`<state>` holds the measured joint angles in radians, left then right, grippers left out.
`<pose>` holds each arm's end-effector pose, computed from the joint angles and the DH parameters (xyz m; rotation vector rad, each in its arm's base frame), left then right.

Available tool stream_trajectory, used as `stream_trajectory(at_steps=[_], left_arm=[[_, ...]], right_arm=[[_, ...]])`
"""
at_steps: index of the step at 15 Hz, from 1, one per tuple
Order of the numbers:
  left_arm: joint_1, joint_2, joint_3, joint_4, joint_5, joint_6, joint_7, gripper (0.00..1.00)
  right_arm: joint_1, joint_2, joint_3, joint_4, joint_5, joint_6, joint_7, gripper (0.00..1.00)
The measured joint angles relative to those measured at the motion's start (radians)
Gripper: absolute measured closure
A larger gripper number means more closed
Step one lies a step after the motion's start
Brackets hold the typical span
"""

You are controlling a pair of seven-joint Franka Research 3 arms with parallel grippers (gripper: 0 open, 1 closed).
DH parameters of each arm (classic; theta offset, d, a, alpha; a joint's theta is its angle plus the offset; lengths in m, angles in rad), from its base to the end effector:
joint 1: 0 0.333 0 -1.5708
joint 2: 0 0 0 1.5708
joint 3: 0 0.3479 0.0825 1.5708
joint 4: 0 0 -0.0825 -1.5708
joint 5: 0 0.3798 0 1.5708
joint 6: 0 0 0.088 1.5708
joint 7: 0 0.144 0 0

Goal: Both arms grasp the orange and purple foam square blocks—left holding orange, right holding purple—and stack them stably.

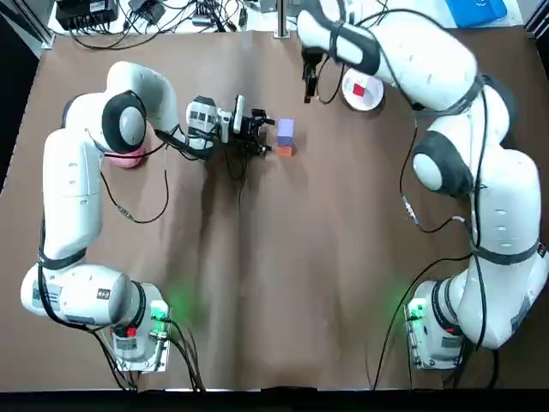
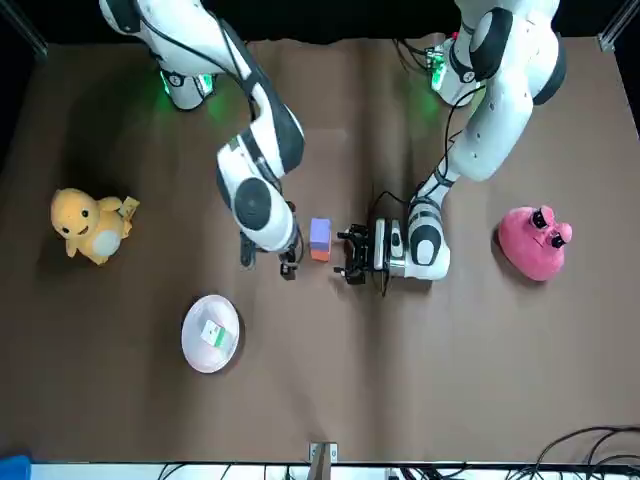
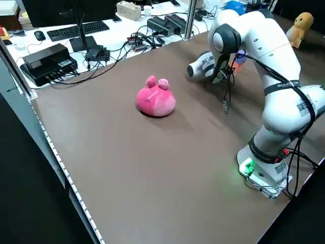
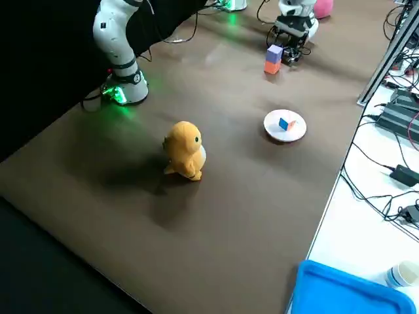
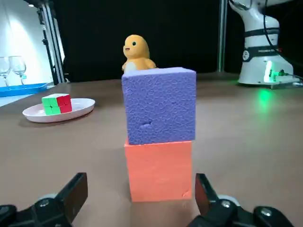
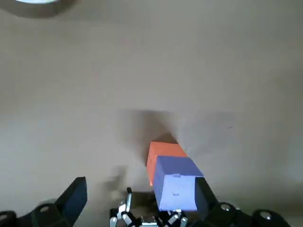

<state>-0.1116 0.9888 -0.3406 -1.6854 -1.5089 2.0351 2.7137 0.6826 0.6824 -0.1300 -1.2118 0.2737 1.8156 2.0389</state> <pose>0.5688 -0.3537 0.0773 1.1704 -1.4431 1.0862 0.6056 0.4394 0.3626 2.2330 -2.1581 -0.3010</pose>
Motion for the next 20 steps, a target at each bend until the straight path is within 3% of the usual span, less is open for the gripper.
stream_trajectory(at_steps=[1, 5, 7, 13, 20], left_arm=[[0.026, -0.014, -0.002, -0.001, 0.050, -0.002, -0.001, 0.00], [0.087, -0.059, -0.006, -0.001, 0.123, -0.015, -0.001, 0.00], [0.109, -0.079, -0.006, -0.001, 0.149, -0.015, -0.002, 0.00], [0.177, -0.132, -0.006, -0.002, 0.220, -0.018, -0.202, 0.00], [0.184, -0.242, -0.007, -0.036, 0.226, -0.018, -0.506, 0.00]], right_arm=[[-0.027, -0.050, -0.001, 0.002, -0.001, -0.039, -0.075, 0.00], [-0.105, -0.125, -0.004, 0.003, -0.002, -0.154, -0.154, 0.00], [-0.164, -0.166, -0.004, 0.005, -0.002, -0.219, -0.279, 0.00], [-0.281, -0.234, -0.012, 0.035, -0.042, -0.396, -0.776, 0.00], [-0.411, -0.243, -0.018, 0.071, -0.143, -0.451, -1.548, 0.00]])
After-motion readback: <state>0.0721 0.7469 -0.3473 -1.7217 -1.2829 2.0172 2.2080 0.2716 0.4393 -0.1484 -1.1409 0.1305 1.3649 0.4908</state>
